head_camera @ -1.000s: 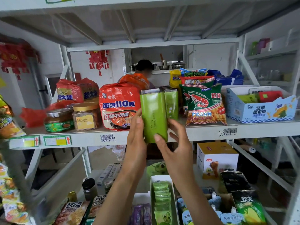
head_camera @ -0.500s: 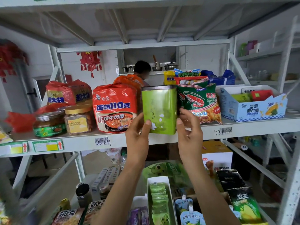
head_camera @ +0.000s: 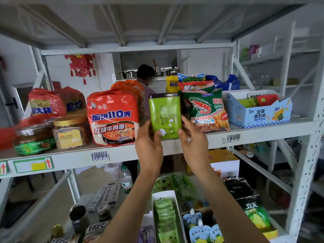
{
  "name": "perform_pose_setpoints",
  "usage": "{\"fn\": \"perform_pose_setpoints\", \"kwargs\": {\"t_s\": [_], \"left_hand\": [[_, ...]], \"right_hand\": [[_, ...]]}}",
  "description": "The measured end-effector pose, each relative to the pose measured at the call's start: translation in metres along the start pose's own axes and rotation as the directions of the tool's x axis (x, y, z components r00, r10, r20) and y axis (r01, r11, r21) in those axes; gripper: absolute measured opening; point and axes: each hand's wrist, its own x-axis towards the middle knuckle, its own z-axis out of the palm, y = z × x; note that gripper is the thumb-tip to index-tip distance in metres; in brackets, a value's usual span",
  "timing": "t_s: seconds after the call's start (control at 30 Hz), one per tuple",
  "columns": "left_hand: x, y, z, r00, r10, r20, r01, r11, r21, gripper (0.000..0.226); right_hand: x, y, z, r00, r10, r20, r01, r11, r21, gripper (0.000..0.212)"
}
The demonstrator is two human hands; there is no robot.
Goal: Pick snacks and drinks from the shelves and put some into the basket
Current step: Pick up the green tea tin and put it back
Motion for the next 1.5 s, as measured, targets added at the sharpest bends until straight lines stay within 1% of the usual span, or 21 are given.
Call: {"fn": "perform_pose_setpoints", "kwargs": {"t_s": [0.07, 0.13, 0.33, 0.43, 0.57, 0.63, 0.7, 0.77, 0.8, 0.87, 0.93, 1.0, 1.03, 1.1, 1.13, 1.2, 1.27, 1.33, 1.43, 1.5], "left_hand": [[0.002, -0.003, -0.001, 0.999, 0.04, 0.012, -0.041, 0.995, 0.094, 0.036], [0.003, -0.004, -0.002, 0.998, 0.059, 0.029, -0.063, 0.987, 0.149, 0.035], [0.008, -0.003, -0.005, 0.995, 0.049, 0.088, -0.069, 0.968, 0.243, 0.037], [0.01, -0.004, -0.004, 0.993, 0.037, 0.109, -0.07, 0.946, 0.316, 0.036], [0.012, -0.005, 0.001, 0.993, 0.022, 0.12, -0.075, 0.888, 0.454, 0.044], [0.012, -0.006, 0.002, 0.993, 0.026, 0.114, -0.079, 0.871, 0.484, 0.05], [0.011, -0.008, 0.002, 0.994, 0.033, 0.105, -0.08, 0.87, 0.487, 0.054], [0.007, -0.009, 0.001, 0.994, 0.041, 0.1, -0.085, 0.873, 0.481, 0.05], [0.005, -0.009, 0.001, 0.995, 0.041, 0.089, -0.078, 0.88, 0.468, 0.048], [-0.005, -0.006, 0.001, 0.999, 0.036, 0.028, -0.044, 0.905, 0.423, 0.047], [-0.017, 0.004, 0.003, 0.995, 0.083, -0.055, -0.058, 0.933, 0.356, 0.048], [-0.031, 0.016, 0.012, 0.981, 0.175, -0.088, -0.143, 0.946, 0.293, 0.044], [-0.035, 0.021, 0.019, 0.973, 0.218, -0.073, -0.193, 0.946, 0.26, 0.041], [-0.039, 0.031, 0.039, 0.961, 0.276, -0.006, -0.269, 0.943, 0.194, 0.038], [-0.039, 0.035, 0.05, 0.957, 0.29, 0.033, -0.291, 0.942, 0.169, 0.038], [-0.036, 0.044, 0.075, 0.952, 0.288, 0.101, -0.3, 0.945, 0.128, 0.042], [-0.033, 0.05, 0.099, 0.955, 0.259, 0.144, -0.275, 0.956, 0.102, 0.047], [-0.028, 0.053, 0.119, 0.965, 0.213, 0.153, -0.233, 0.964, 0.128, 0.053], [-0.02, 0.053, 0.138, 0.99, 0.085, 0.117, -0.107, 0.974, 0.199, 0.059], [-0.02, 0.051, 0.144, 0.997, 0.034, 0.076, -0.052, 0.965, 0.257, 0.06]], "right_hand": [[-0.001, 0.001, 0.0, 1.0, -0.003, 0.013, 0.003, 0.998, -0.056, 0.046], [0.0, 0.0, 0.0, 0.999, -0.011, 0.033, 0.014, 0.994, -0.105, 0.047], [0.003, 0.001, 0.006, 0.997, -0.008, 0.074, 0.025, 0.975, -0.221, 0.054], [0.004, 0.0, 0.01, 0.997, -0.006, 0.077, 0.026, 0.963, -0.269, 0.059], [0.001, -0.006, 0.013, 0.999, -0.013, 0.047, 0.026, 0.954, -0.297, 0.061], [-0.001, -0.005, 0.015, 0.999, -0.039, 0.014, 0.042, 0.958, -0.284, 0.062], [-0.001, -0.003, 0.017, 0.999, -0.048, 0.001, 0.047, 0.964, -0.262, 0.062], [-0.002, 0.0, 0.017, 0.999, -0.043, 0.007, 0.043, 0.977, -0.21, 0.062], [-0.002, 0.002, 0.016, 0.999, -0.041, 0.008, 0.041, 0.985, -0.165, 0.061], [-0.002, 0.004, 0.008, 1.0, -0.02, -0.005, 0.02, 1.0, -0.006, 0.054], [-0.001, 0.008, -0.007, 0.998, -0.011, -0.068, 0.02, 0.991, 0.13, 0.043], [0.003, 0.016, -0.027, 0.98, -0.021, -0.198, 0.055, 0.984, 0.168, 0.032], [0.006, 0.022, -0.038, 0.966, -0.02, -0.259, 0.066, 0.983, 0.17, 0.029], [0.017, 0.037, -0.055, 0.942, 0.001, -0.337, 0.056, 0.985, 0.16, 0.026], [0.023, 0.045, -0.062, 0.935, 0.014, -0.355, 0.042, 0.988, 0.148, 0.027], [0.037, 0.062, -0.071, 0.938, 0.025, -0.345, 0.013, 0.994, 0.105, 0.03], [0.048, 0.075, -0.077, 0.959, 0.013, -0.284, -0.003, 0.999, 0.038, 0.036], [0.058, 0.084, -0.079, 0.98, 0.013, -0.198, -0.023, 0.999, -0.047, 0.039], [0.066, 0.094, -0.079, 0.992, 0.034, -0.119, -0.053, 0.985, -0.163, 0.045], [0.066, 0.099, -0.079, 0.994, 0.034, -0.105, -0.056, 0.973, -0.222, 0.06]]}}
